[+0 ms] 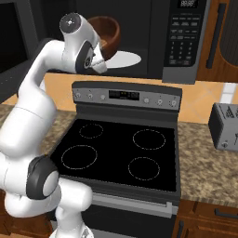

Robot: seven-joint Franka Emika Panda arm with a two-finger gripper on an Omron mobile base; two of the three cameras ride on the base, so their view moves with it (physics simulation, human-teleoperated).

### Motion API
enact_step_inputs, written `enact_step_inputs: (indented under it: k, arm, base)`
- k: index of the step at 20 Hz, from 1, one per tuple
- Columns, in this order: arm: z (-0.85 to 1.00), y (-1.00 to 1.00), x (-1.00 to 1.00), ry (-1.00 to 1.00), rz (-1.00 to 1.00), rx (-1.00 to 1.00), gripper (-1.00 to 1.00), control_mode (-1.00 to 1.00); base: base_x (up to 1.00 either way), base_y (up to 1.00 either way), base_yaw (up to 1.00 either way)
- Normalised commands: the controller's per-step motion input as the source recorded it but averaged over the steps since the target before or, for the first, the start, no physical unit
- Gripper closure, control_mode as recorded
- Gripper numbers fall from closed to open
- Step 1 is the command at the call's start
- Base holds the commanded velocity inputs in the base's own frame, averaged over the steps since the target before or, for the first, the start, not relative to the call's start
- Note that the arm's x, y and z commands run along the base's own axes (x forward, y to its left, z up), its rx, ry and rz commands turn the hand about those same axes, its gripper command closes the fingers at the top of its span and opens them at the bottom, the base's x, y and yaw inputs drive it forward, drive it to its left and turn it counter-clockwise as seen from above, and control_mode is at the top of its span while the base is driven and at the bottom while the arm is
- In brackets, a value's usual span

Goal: Open the microwave, place the bowl with waffle inside the microwave, then close the microwave door and turn it on.

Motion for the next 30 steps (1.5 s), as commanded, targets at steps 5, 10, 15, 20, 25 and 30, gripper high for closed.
enact_step_inputs:
  k: [5,10,15,20,25,30]
  arm:
    - [0.0,0.0,0.65,0.15,0.02,0.0,1.0,-1.0]
    - [-0.16,-0.02,0.15,0.07,0.05,0.0,1.0,-1.0]
    - [-0.36,-0.12,0.02,0.0,0.04,0.0,1.0,-1.0]
    - [0.0,0.09,0.04,0.0,0.0,0.0,-1.0,-1.0]
    - [0.04,0.34,0.1,0.0,0.0,0.0,-1.0,-1.0]
    - [0.15,0.23,0.0,-0.07,0.0,0.0,-1.0,-1.0]
  base:
    - [0.0,0.0,0.0]
    - [0.0,0.0,0.0]
    - [0.0,0.0,0.0]
    - [0.0,0.0,0.0]
    - [0.0,0.0,0.0]
    - [0.0,0.0,0.0]
